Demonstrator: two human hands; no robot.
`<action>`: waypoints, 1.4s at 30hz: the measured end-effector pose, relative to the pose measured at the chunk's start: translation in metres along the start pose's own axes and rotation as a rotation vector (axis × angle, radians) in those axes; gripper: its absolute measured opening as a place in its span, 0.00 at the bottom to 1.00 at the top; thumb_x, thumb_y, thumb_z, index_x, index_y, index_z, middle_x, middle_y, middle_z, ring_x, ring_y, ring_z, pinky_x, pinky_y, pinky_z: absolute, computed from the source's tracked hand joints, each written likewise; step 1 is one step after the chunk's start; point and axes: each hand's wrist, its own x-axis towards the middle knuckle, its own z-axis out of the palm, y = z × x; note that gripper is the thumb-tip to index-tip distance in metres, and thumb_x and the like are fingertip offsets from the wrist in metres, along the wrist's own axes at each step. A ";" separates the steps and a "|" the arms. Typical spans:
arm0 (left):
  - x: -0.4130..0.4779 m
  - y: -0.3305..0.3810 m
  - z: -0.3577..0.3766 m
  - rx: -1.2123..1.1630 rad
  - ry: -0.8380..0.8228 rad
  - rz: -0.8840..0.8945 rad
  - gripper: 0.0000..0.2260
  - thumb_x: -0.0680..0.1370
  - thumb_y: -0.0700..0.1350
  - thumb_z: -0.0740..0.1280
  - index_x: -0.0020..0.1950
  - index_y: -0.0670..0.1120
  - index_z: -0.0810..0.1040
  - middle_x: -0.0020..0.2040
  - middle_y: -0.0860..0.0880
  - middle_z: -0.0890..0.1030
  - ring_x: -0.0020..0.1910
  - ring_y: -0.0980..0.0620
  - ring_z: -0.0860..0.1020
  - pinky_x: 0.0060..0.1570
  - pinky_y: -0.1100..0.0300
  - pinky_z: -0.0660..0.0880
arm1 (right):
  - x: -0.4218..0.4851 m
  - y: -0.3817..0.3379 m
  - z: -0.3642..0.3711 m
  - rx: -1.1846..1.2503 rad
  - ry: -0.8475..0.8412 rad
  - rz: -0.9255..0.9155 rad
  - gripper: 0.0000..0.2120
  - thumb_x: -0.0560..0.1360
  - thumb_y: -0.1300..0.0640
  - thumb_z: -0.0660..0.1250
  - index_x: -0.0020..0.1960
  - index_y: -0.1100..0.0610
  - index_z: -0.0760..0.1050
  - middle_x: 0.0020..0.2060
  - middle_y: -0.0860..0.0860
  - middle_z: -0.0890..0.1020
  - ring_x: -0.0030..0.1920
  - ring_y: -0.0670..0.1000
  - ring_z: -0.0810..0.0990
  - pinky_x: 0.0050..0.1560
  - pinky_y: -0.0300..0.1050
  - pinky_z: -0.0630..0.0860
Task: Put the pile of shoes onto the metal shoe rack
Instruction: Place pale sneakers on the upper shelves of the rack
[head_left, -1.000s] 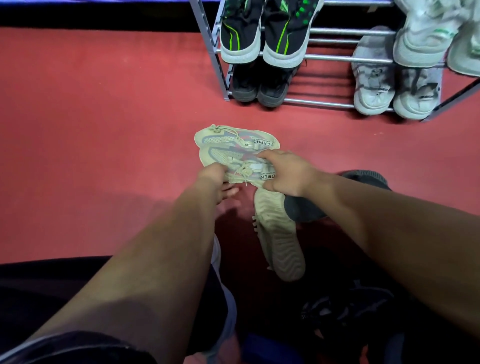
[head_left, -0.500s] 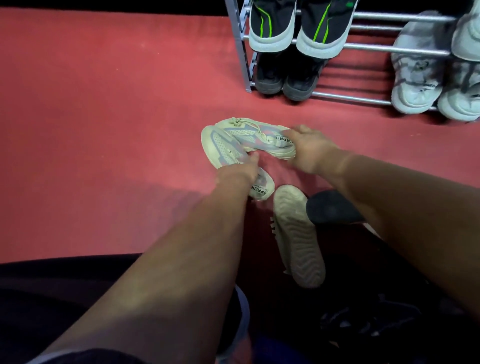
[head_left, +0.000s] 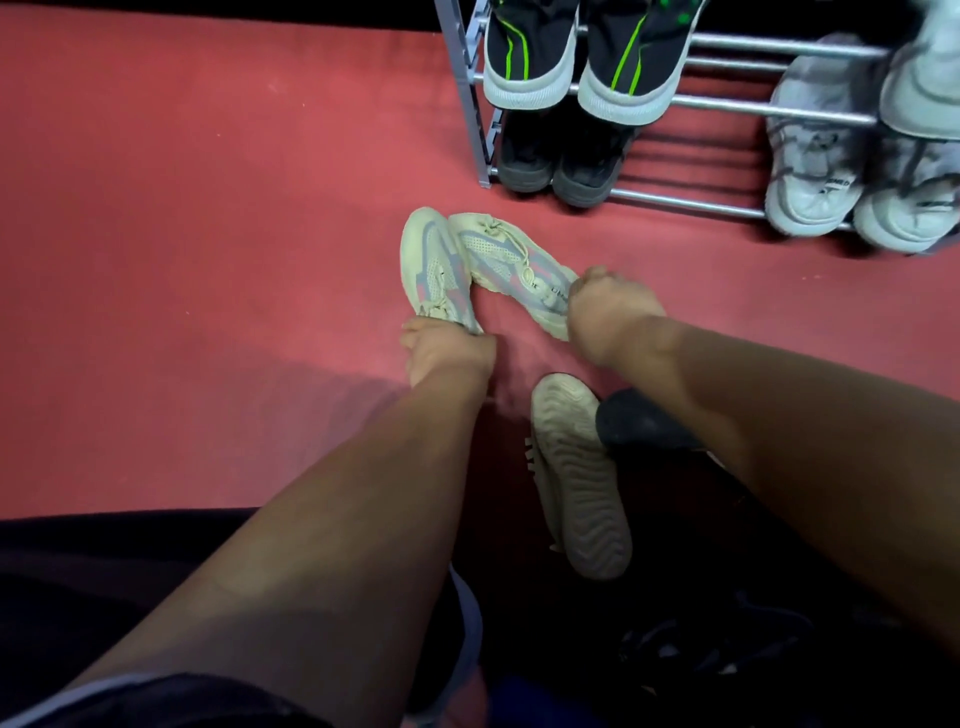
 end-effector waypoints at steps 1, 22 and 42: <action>-0.002 0.002 0.000 -0.013 0.003 -0.007 0.47 0.74 0.55 0.69 0.80 0.31 0.49 0.73 0.37 0.65 0.67 0.35 0.76 0.63 0.47 0.73 | -0.002 0.000 0.000 0.000 -0.033 -0.001 0.19 0.81 0.58 0.63 0.72 0.59 0.75 0.64 0.58 0.75 0.62 0.61 0.79 0.56 0.55 0.78; -0.008 -0.004 0.018 0.052 -0.107 0.001 0.60 0.74 0.63 0.75 0.80 0.29 0.38 0.80 0.34 0.58 0.77 0.36 0.66 0.71 0.47 0.70 | -0.015 -0.003 0.040 0.354 0.103 0.043 0.35 0.76 0.41 0.73 0.71 0.56 0.60 0.67 0.57 0.72 0.66 0.61 0.74 0.60 0.56 0.74; -0.123 0.043 -0.111 0.201 -0.708 0.057 0.22 0.77 0.44 0.74 0.62 0.37 0.67 0.64 0.38 0.71 0.55 0.35 0.72 0.59 0.34 0.75 | -0.135 0.049 -0.142 0.035 -0.072 0.149 0.12 0.61 0.48 0.70 0.35 0.57 0.76 0.45 0.60 0.78 0.49 0.60 0.74 0.48 0.46 0.75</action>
